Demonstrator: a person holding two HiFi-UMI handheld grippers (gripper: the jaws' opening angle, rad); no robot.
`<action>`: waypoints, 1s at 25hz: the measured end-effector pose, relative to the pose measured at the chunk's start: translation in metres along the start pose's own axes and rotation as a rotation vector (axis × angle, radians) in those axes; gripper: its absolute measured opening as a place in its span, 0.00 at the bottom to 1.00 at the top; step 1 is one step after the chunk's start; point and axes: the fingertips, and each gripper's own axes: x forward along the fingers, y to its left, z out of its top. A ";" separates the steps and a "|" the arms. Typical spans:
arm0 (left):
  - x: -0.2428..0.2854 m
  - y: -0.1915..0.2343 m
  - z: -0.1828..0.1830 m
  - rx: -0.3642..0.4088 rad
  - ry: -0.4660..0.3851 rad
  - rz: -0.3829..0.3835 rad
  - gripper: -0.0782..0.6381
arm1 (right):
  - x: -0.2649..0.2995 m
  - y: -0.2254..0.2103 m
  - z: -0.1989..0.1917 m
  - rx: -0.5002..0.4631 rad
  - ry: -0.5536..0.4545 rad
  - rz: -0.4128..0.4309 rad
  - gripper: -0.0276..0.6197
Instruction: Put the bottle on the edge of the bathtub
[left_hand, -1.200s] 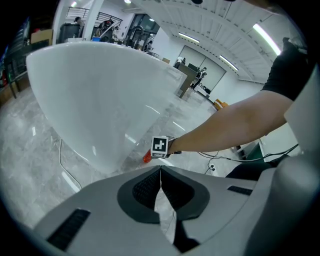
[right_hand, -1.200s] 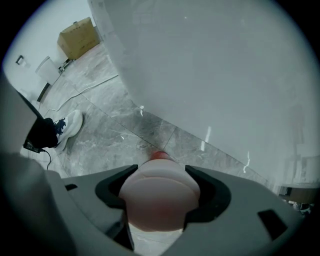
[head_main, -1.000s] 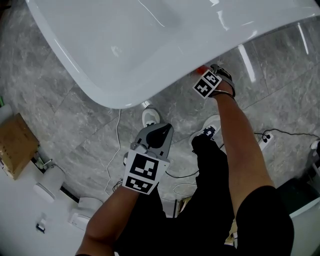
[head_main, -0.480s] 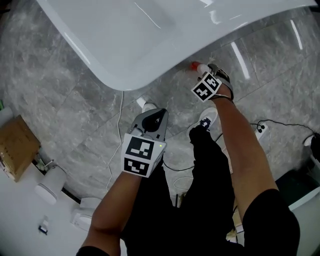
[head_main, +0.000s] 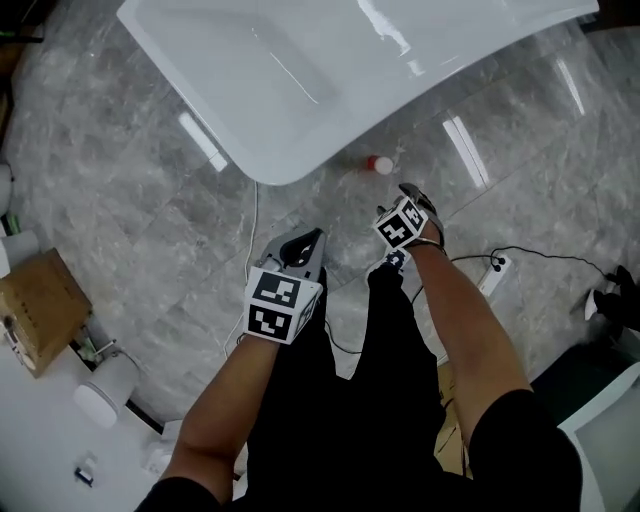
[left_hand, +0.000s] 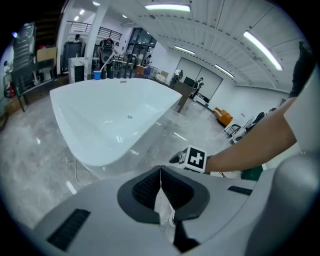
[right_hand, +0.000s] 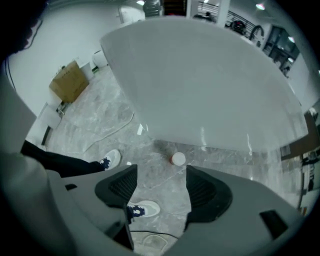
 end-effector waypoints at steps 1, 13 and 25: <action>-0.008 -0.002 0.008 -0.010 -0.009 0.001 0.13 | -0.016 0.008 -0.001 0.045 -0.018 0.021 0.53; -0.115 -0.054 0.100 0.042 -0.135 -0.079 0.13 | -0.301 0.026 0.052 0.517 -0.507 0.156 0.53; -0.195 -0.109 0.142 0.274 -0.208 -0.251 0.13 | -0.488 0.050 0.095 0.726 -0.949 0.218 0.10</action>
